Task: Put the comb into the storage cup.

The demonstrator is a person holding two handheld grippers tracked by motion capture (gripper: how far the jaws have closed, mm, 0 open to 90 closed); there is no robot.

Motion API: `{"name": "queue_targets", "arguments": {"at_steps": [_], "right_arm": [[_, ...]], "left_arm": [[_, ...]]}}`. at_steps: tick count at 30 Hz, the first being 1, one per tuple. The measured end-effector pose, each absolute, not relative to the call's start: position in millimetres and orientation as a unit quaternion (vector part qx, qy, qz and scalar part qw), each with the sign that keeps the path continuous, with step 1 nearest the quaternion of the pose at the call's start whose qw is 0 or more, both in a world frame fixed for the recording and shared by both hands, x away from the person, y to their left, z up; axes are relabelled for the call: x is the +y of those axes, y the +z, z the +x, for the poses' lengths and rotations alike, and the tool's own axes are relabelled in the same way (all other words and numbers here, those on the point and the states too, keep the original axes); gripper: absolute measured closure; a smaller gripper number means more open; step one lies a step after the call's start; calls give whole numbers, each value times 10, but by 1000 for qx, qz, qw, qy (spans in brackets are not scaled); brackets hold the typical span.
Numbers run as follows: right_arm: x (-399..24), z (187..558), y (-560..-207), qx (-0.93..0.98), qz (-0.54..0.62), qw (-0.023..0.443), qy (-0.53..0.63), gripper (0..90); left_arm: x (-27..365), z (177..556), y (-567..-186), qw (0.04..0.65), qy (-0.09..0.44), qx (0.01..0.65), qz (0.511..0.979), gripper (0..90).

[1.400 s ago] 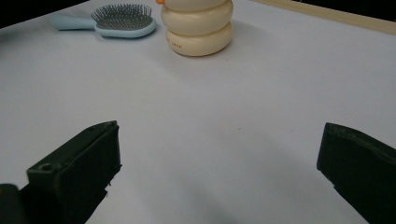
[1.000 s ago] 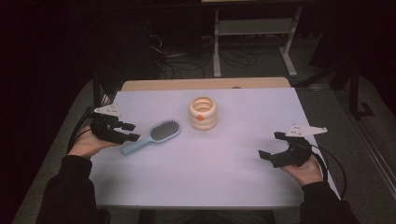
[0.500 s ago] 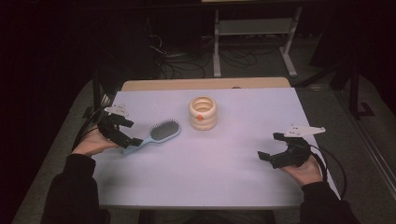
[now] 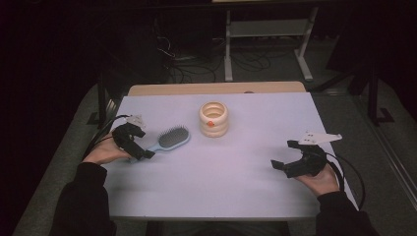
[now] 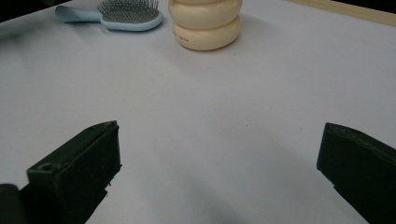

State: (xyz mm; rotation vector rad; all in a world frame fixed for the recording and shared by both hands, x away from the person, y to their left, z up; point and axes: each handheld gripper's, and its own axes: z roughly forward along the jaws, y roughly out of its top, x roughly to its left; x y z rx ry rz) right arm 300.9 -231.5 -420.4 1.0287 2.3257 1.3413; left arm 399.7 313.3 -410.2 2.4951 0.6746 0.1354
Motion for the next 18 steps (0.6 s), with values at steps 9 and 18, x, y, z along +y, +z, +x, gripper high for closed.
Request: {"name": "queue_targets", "arguments": {"at_steps": [9,18], "right_arm": [[-2306,3014,-4217,804,354,130,460,0],[-2303,3016,-4224,805,355,127,458,0]], "left_arm": [[3120,4058,-4195,260,41,247,933,2],[3141,4133,-4286,257,45,245,934,107]]}}
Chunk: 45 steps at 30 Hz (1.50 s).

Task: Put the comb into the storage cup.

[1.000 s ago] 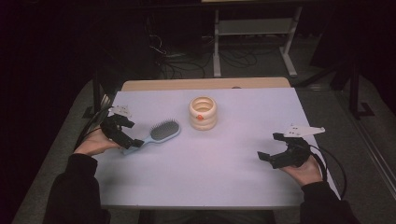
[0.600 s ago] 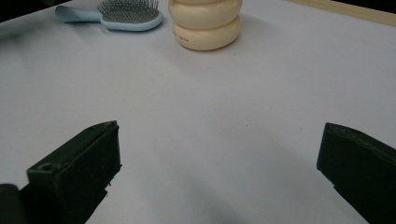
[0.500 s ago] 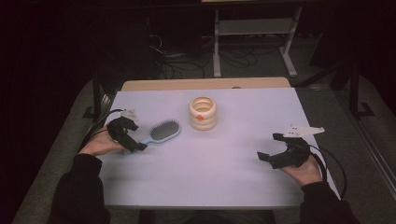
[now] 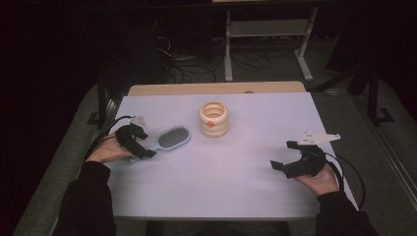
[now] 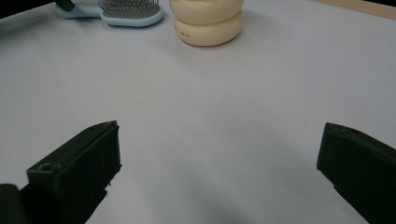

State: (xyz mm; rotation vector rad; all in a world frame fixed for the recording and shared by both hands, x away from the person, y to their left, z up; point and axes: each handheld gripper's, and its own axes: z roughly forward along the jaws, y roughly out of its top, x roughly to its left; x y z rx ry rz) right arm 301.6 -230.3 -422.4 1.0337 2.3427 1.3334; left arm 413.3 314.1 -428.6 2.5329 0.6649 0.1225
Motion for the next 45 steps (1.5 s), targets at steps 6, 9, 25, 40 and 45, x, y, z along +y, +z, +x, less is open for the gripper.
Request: {"name": "queue_targets", "arguments": {"at_steps": [6,9,25,40,45], "right_arm": [[-2308,3015,-4226,804,356,127,458,0],[-2309,3014,-4227,805,356,127,458,0],[-2306,3007,-4225,806,353,127,458,0],[-2308,3000,-4221,805,354,127,459,0],[-2310,2998,-4219,805,354,128,459,0]], "left_arm": [[3102,4148,-4326,256,44,228,938,228],[3090,4164,-4334,255,44,227,939,280],[3038,4224,-4450,233,36,230,944,478],[3013,4205,-4439,221,56,232,945,699],[3004,4198,-4435,218,69,230,946,702]]}}
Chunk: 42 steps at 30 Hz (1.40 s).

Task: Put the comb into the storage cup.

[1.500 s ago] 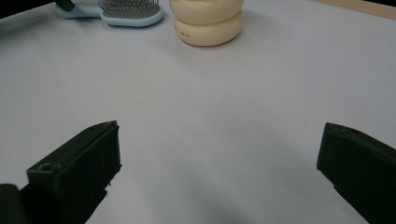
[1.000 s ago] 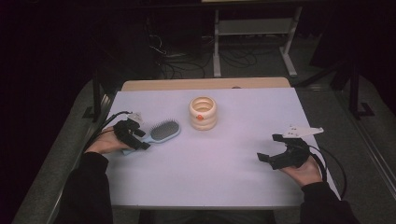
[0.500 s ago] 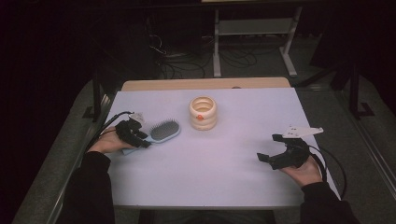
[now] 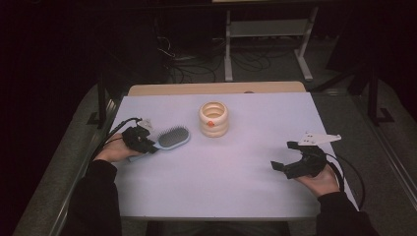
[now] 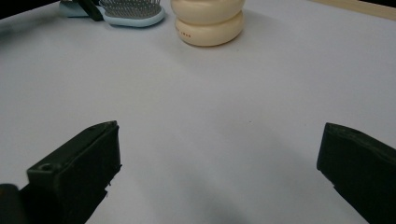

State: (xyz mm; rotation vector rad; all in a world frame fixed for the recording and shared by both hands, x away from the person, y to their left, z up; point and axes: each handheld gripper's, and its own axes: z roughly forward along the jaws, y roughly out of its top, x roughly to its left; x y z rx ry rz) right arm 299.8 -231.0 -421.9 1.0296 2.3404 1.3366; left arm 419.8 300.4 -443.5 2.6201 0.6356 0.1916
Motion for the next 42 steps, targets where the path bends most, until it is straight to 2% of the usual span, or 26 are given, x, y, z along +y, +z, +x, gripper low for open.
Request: {"name": "queue_targets", "arguments": {"at_steps": [14,24,42], "right_arm": [[-2311,2995,-4217,805,354,128,459,0],[-2307,2985,-4209,804,351,129,462,0],[-2324,2976,-4203,799,356,129,467,0]], "left_arm": [[3041,4140,-4320,222,85,236,942,703],[3086,4028,-4082,235,103,234,938,703],[2911,3880,-3558,266,145,205,931,703]]}}
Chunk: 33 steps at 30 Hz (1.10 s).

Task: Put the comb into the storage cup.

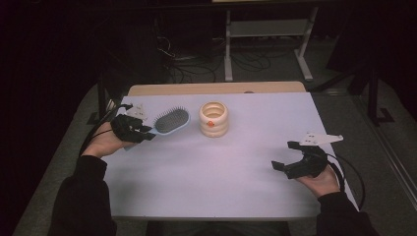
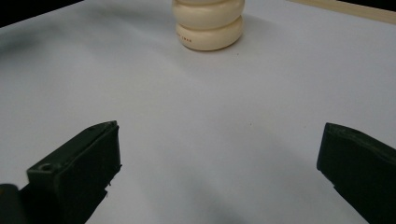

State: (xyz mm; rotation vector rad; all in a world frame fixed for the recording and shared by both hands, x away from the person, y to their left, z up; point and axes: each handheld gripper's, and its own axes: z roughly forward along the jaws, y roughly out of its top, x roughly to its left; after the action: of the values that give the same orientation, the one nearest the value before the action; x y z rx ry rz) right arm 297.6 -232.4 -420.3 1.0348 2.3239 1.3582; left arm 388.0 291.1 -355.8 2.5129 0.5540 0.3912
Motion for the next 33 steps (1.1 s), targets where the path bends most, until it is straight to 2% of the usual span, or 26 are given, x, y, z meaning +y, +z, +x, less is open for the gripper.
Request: {"name": "queue_targets", "arguments": {"at_steps": [17,33], "right_arm": [[-2338,2975,-4198,796,360,128,469,0],[-2344,2999,-4092,790,359,130,480,0]], "left_arm": [[2538,3728,-3182,270,164,139,939,703],[2347,3713,-3044,308,193,135,922,703]]}}
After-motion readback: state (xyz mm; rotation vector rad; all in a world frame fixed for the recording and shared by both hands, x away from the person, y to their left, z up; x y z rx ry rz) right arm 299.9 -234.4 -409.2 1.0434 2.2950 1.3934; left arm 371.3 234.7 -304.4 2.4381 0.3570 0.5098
